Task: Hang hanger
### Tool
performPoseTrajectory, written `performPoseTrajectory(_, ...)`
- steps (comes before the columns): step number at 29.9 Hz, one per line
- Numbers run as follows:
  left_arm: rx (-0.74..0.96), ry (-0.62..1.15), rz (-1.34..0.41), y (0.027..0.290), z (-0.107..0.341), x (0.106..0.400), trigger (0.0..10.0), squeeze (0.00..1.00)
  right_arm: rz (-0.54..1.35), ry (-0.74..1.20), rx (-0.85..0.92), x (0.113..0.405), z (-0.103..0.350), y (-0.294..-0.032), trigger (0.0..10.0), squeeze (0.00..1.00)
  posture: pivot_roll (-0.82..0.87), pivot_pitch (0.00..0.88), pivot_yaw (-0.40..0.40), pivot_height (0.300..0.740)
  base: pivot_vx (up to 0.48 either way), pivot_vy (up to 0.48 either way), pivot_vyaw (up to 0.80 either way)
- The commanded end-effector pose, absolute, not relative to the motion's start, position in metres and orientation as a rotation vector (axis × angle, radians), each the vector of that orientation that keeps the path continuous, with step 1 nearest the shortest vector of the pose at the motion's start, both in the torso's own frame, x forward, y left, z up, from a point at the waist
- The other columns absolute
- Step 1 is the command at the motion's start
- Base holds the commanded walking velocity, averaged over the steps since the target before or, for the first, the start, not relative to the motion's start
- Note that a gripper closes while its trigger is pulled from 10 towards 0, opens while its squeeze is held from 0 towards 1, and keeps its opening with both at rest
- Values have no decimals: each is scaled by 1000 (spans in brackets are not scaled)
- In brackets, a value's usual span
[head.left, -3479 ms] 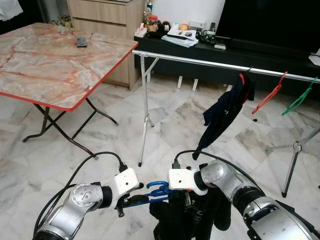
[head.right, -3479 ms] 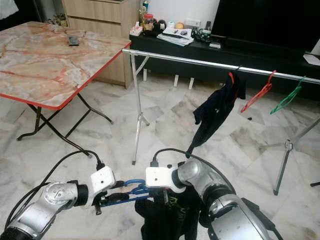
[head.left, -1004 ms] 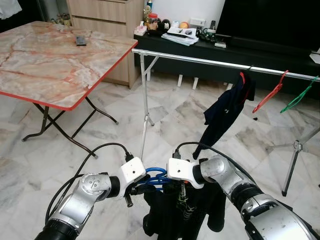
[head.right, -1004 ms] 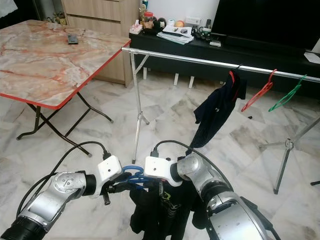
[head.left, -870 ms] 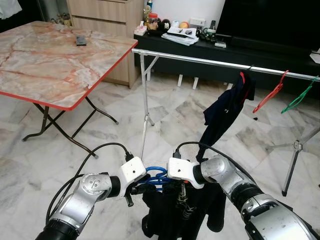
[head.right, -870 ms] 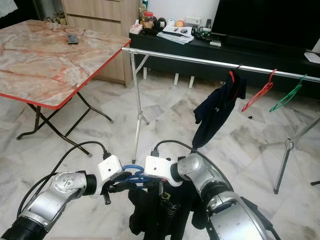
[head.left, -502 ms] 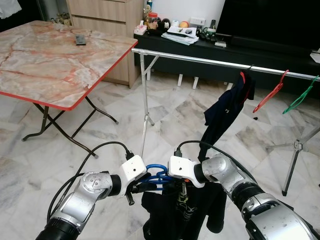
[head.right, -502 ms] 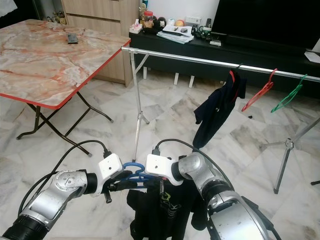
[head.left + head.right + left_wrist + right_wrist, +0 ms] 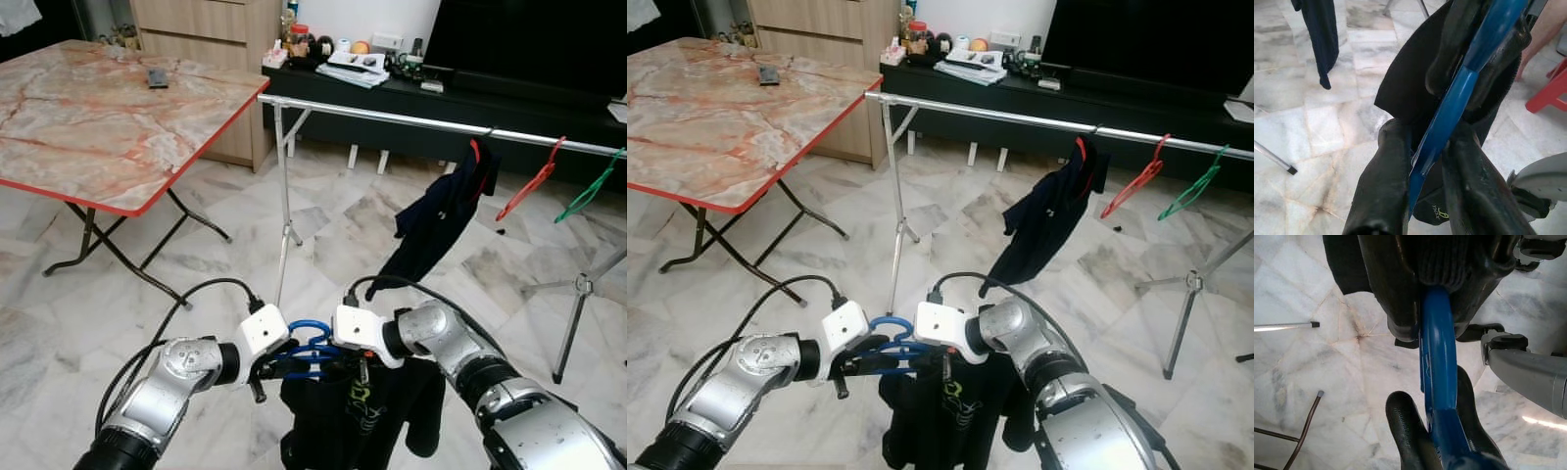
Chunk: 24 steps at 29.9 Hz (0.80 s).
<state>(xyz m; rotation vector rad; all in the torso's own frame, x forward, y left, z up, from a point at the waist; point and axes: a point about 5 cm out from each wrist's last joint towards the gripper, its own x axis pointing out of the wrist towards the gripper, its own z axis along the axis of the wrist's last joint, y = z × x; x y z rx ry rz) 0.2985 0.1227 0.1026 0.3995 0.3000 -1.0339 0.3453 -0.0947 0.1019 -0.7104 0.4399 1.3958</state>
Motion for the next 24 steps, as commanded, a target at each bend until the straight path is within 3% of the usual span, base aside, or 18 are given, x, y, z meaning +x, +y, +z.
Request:
performPoseTrajectory(1,391,333,-1055,117,97,297,0,0,1392,326,-707,355,125,-82,10000,0,141,64,-100,740,0,0,0)
performPoseTrajectory(24,374,321,-1080,115,98,297,0,0,1410,369,-744,352,118,-88,10000,0,138,62,-101,740,0,0,0)
